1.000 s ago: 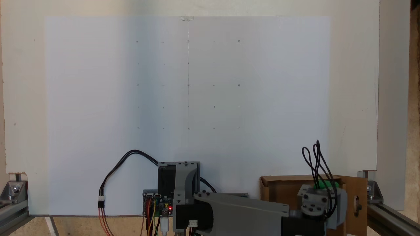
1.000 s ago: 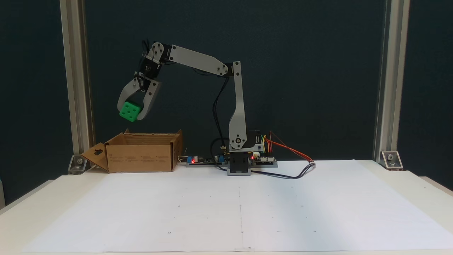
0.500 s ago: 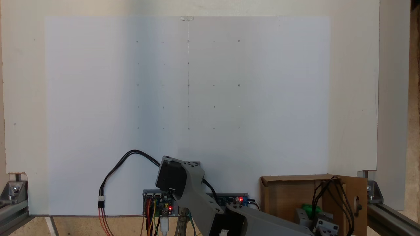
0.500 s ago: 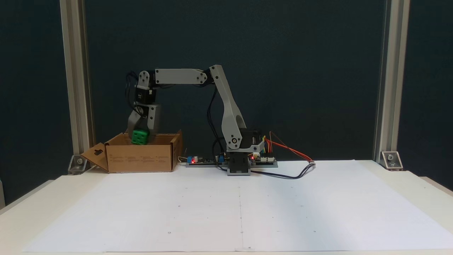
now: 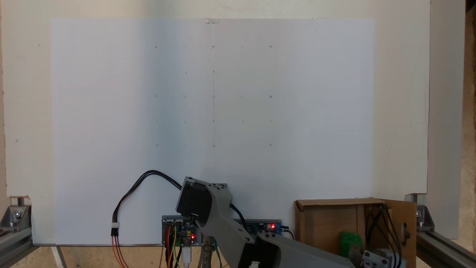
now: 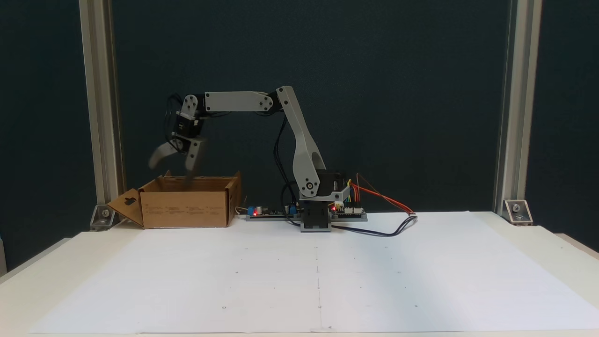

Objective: Grasp a green dice and put it in the bin.

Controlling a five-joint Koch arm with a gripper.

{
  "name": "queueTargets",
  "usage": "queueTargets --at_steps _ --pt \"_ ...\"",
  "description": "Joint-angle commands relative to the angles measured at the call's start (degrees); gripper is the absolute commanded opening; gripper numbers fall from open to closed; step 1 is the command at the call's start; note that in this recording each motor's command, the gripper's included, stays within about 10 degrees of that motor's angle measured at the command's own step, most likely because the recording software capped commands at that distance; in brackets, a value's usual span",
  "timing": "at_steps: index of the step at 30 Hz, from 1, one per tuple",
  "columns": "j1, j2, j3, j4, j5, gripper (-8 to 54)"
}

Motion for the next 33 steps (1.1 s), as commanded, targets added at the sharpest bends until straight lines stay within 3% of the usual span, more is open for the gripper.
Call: queueTargets --at_steps 1,5,17,33 --pt "-1.6 3.2 -1.8 -9.2 3.8 42.5" --pt "-9.1 9.0 -1.8 -20.1 7.1 41.9" --pt "-47.7 25.3 0.2 -19.9 9.3 43.3" --pt "-95.4 48.9 32.4 -20.0 9.3 44.6"
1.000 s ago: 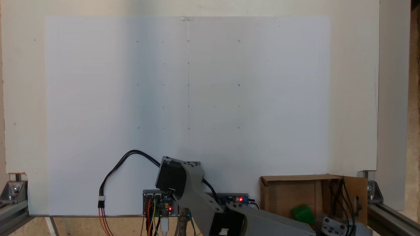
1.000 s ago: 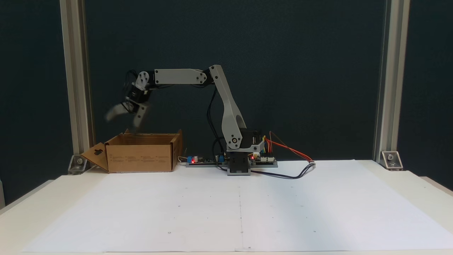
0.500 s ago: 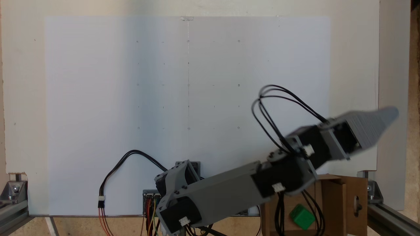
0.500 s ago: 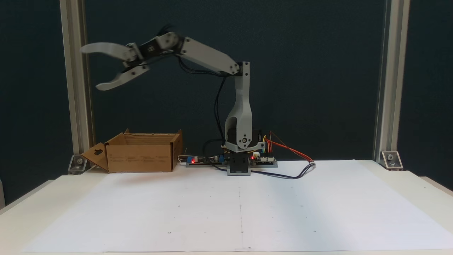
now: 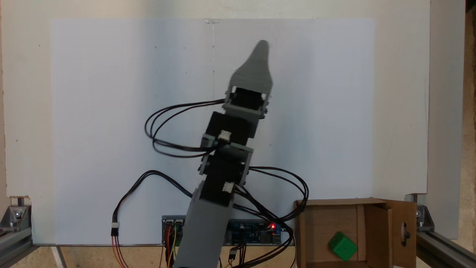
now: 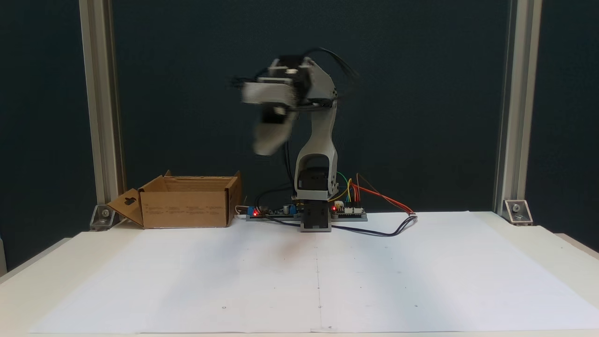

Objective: Grasp a green dice and put it in the bin.

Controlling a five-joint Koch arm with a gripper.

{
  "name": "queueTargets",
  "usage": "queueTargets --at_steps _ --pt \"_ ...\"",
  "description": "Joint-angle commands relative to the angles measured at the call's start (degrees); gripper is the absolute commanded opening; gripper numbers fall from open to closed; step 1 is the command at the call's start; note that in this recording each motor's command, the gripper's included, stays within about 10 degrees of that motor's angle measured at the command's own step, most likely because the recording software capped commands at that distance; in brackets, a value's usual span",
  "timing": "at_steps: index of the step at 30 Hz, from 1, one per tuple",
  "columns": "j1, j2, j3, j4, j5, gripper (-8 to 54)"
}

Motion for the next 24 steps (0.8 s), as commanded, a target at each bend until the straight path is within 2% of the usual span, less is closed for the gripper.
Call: queueTargets --at_steps 1,7,14,24 --pt "-5.3 4.0 0.2 -2.3 2.1 44.7" --pt "-14.9 10.4 10.0 -11.7 2.1 45.2" --pt "-15.5 20.0 25.8 -28.6 2.0 45.4" --pt "-10.4 21.1 53.6 -53.2 1.1 42.8"
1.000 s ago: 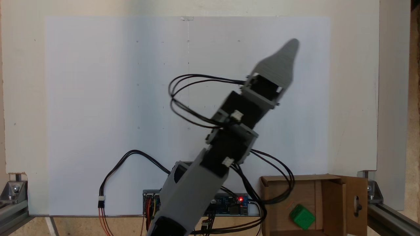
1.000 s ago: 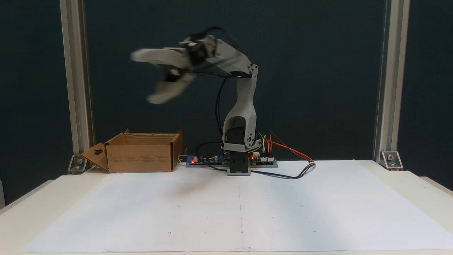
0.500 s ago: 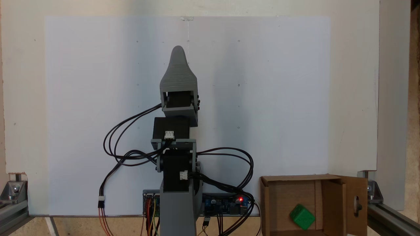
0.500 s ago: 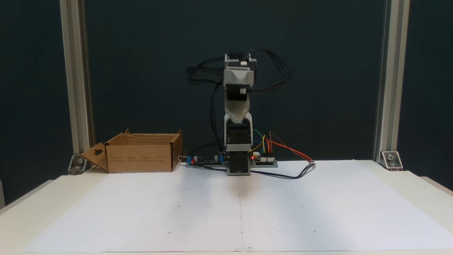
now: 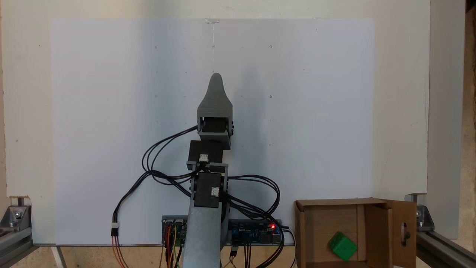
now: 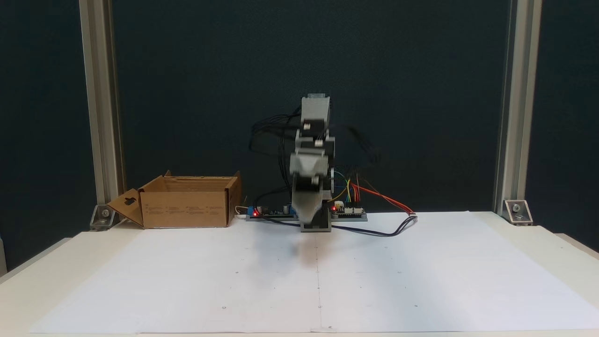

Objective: Grasp a green dice and put it in the bin.

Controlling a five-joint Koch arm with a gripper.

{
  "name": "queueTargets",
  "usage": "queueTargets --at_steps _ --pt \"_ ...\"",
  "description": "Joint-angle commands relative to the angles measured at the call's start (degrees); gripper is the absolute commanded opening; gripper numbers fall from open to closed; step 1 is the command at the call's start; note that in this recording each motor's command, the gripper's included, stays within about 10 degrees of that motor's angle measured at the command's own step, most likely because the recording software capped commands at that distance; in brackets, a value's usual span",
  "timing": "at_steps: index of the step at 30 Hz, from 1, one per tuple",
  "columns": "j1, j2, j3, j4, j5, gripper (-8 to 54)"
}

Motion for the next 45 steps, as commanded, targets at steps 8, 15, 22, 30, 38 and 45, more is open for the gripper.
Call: queueTargets --at_steps 8,15,22,30,38,45 --pt "-2.4 6.4 11.9 -25.6 0.1 42.4" --pt "-3.2 6.5 14.6 -41.7 -0.1 42.5" --pt "-2.9 6.5 18.1 -57.6 -0.1 42.5" --pt "-3.0 6.5 21.1 -66.0 -0.1 43.0" --pt "-3.0 6.4 25.4 -66.0 -0.1 44.4" --pt "-2.6 6.4 25.4 -65.9 -0.1 45.4"
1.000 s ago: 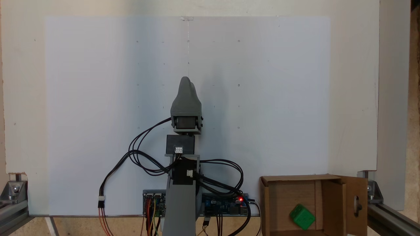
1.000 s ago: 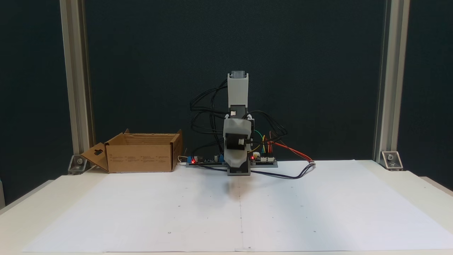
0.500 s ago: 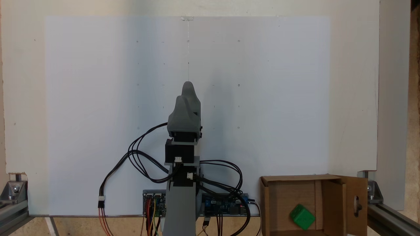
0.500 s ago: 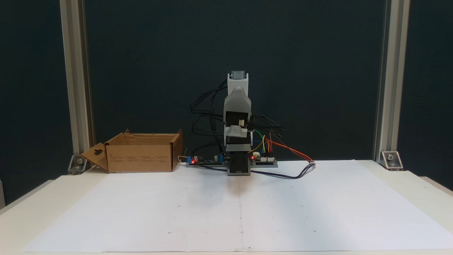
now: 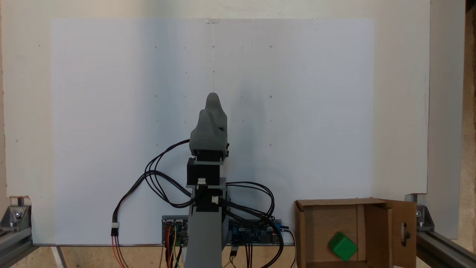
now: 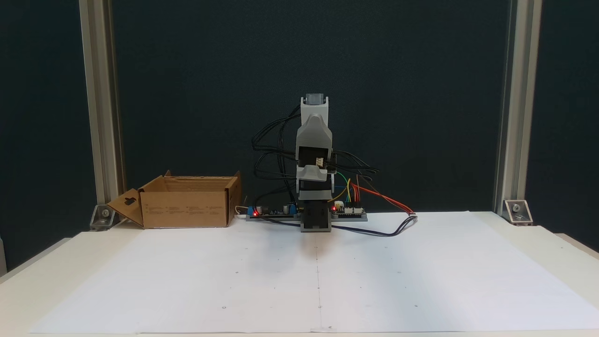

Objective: Grasp a green dice and put it in the bin.

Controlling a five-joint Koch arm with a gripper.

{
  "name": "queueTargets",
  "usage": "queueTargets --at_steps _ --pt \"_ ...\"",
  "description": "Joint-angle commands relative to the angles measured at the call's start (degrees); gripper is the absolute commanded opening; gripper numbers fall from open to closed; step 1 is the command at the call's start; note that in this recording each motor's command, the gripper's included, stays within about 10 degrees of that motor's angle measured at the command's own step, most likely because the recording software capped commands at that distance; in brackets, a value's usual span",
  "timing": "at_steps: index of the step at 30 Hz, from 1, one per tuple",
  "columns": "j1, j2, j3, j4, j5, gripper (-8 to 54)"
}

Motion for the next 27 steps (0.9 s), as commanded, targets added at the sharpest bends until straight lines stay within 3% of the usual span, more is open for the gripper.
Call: queueTargets --at_steps 1,27 --pt "0.2 6.4 2.8 -3.3 0.0 45.3" --pt "0.0 6.2 2.8 -2.6 0.2 45.2"
